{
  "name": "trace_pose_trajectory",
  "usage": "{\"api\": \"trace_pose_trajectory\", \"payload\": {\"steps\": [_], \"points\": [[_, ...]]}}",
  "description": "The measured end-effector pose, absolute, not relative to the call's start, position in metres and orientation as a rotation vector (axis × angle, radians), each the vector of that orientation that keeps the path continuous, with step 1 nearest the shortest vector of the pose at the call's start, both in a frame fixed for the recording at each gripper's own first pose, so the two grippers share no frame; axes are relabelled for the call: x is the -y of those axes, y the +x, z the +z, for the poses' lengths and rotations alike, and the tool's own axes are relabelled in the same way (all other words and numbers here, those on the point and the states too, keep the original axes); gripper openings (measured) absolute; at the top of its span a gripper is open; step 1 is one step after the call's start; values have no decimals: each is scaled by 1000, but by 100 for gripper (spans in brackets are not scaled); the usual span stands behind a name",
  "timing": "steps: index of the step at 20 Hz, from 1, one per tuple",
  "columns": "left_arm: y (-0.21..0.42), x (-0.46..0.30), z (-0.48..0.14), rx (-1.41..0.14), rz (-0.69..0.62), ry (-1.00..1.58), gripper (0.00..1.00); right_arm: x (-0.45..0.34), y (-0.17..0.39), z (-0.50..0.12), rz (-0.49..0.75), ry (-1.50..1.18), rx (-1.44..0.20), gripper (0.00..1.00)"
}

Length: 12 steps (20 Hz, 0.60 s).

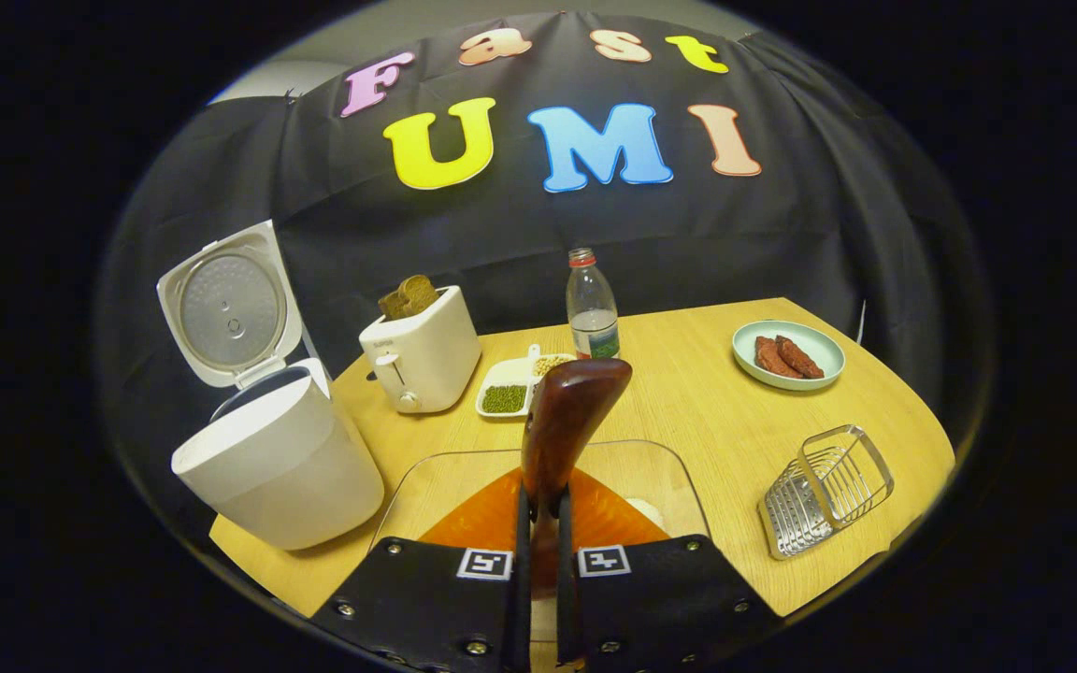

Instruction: Close the left gripper, press the button to open the rice cooker; take a wooden spoon from the chopstick holder with the right hand, scoop a spoonful of rice and pour it into the rice cooker, then put the wooden spoon back into the chopstick holder.

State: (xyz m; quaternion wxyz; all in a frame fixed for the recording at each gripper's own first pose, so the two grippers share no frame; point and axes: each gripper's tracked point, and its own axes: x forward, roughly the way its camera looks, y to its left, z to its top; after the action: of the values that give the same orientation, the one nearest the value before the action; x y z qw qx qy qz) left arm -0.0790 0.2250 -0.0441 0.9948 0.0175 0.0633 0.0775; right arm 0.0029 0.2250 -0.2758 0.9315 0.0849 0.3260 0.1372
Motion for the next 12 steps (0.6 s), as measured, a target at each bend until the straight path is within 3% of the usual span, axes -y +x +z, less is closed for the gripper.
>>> {"api": "trace_pose_trajectory", "payload": {"steps": [4,5,6,7,8,9,12], "points": [[-83,-227,-46,-130,156,41,99,-241,-3,-276,331,146,-666,11],[-84,-225,-47,-130,153,40,94,-245,-6,-277,353,149,-673,11],[-84,-225,-46,-131,152,38,99,-251,-9,-277,377,156,-683,11],[-85,-224,-47,-130,152,38,94,-257,-12,-276,400,173,-693,11],[-86,-224,-46,-131,152,35,99,-262,-16,-275,421,190,-705,11],[-85,-223,-47,-130,153,33,94,-266,-20,-274,438,205,-716,11],[-87,-225,-46,-128,161,30,94,-272,-26,-272,459,252,-746,12]]}}
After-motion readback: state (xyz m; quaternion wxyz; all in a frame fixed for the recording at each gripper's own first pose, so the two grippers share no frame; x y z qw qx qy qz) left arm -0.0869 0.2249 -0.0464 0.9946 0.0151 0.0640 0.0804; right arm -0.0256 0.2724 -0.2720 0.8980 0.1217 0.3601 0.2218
